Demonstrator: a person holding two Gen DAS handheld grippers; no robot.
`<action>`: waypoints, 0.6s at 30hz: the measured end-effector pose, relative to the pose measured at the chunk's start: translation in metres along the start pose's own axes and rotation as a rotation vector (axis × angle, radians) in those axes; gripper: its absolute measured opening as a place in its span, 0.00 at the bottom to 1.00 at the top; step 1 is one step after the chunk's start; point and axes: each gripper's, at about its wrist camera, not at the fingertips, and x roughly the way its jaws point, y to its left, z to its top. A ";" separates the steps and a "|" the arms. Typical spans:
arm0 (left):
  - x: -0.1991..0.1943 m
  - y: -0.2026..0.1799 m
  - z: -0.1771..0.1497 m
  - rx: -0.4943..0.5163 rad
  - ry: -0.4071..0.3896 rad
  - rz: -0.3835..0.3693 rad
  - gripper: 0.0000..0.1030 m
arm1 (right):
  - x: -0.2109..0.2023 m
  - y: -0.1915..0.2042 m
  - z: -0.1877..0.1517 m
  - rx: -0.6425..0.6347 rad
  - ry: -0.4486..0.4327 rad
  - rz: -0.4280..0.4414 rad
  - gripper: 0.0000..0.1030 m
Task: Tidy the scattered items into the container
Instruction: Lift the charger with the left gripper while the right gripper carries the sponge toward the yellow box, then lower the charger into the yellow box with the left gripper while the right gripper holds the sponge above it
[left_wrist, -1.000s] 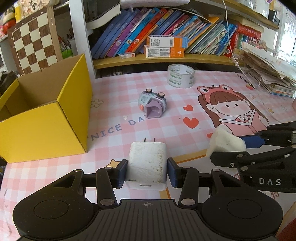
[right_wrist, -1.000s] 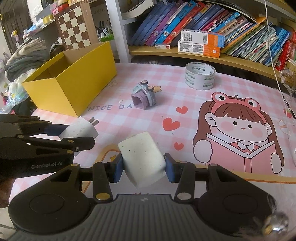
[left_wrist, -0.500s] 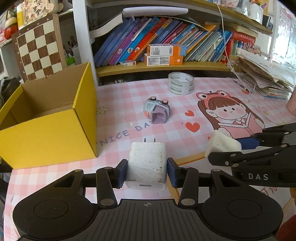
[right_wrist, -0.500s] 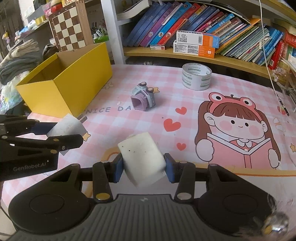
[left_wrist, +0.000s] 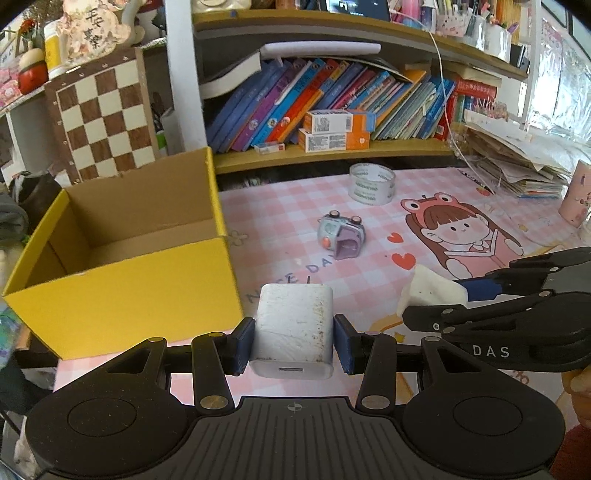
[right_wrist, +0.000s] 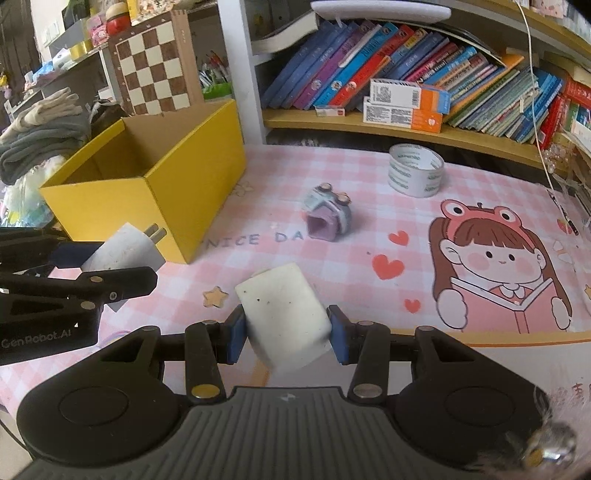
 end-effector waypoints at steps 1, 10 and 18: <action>-0.002 0.003 0.000 0.000 -0.004 -0.001 0.42 | 0.000 0.004 0.001 0.000 -0.003 -0.001 0.42; -0.018 0.030 -0.004 -0.002 -0.037 -0.012 0.42 | -0.003 0.036 0.008 0.001 -0.033 -0.021 0.42; -0.031 0.051 -0.006 -0.002 -0.073 -0.027 0.42 | -0.008 0.058 0.012 -0.001 -0.065 -0.047 0.42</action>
